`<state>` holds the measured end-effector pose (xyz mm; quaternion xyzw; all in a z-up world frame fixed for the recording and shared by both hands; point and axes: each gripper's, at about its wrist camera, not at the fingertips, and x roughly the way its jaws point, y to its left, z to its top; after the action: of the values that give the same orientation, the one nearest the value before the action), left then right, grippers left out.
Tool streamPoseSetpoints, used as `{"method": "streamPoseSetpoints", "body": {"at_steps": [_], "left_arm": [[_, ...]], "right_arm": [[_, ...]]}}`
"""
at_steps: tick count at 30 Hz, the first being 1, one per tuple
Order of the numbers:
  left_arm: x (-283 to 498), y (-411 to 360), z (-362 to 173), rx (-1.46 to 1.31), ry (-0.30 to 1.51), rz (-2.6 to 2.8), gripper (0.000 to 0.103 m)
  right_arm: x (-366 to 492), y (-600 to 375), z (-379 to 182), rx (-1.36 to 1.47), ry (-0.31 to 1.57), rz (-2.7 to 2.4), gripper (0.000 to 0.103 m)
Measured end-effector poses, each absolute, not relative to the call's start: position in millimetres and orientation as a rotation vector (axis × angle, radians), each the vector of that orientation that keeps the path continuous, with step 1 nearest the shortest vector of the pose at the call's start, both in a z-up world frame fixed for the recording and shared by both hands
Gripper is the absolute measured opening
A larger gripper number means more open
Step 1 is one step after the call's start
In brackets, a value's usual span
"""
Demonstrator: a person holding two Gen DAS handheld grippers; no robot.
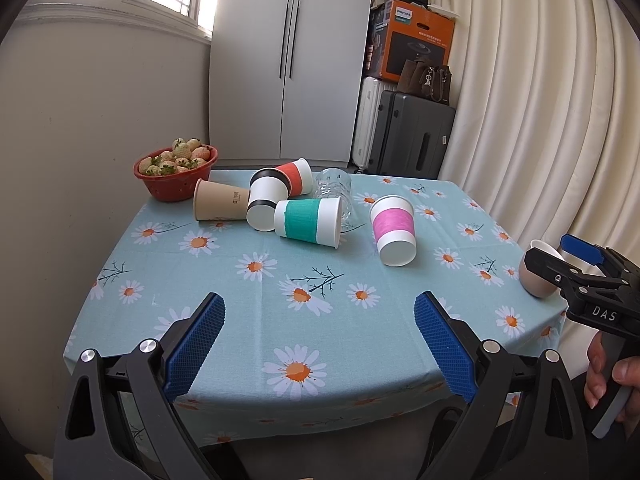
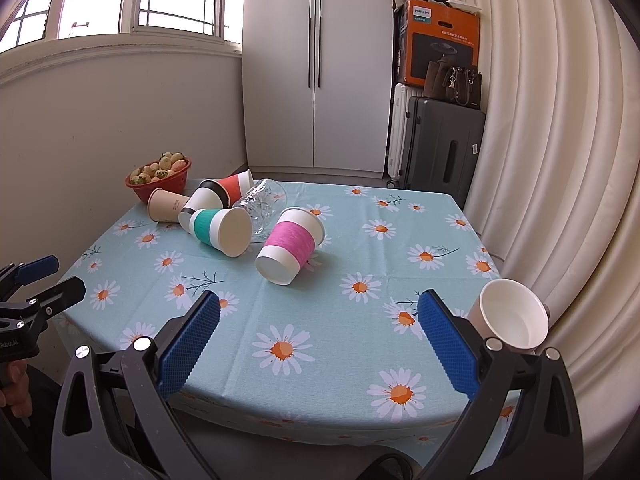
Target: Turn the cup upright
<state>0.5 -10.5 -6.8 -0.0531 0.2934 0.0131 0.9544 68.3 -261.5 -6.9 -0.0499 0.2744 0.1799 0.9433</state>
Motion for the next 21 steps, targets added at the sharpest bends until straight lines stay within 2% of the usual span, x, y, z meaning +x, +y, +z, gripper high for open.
{"method": "streamPoseSetpoints", "body": {"at_steps": [12, 21], "left_arm": [[26, 8, -5, -0.203, 0.673, -0.053, 0.093], [71, 17, 3, -0.267, 0.732, -0.182, 0.093]], "right_arm": [[105, -249, -16, -0.07, 0.68, 0.419, 0.098], [176, -224, -15, 0.032, 0.822, 0.507, 0.097]]}}
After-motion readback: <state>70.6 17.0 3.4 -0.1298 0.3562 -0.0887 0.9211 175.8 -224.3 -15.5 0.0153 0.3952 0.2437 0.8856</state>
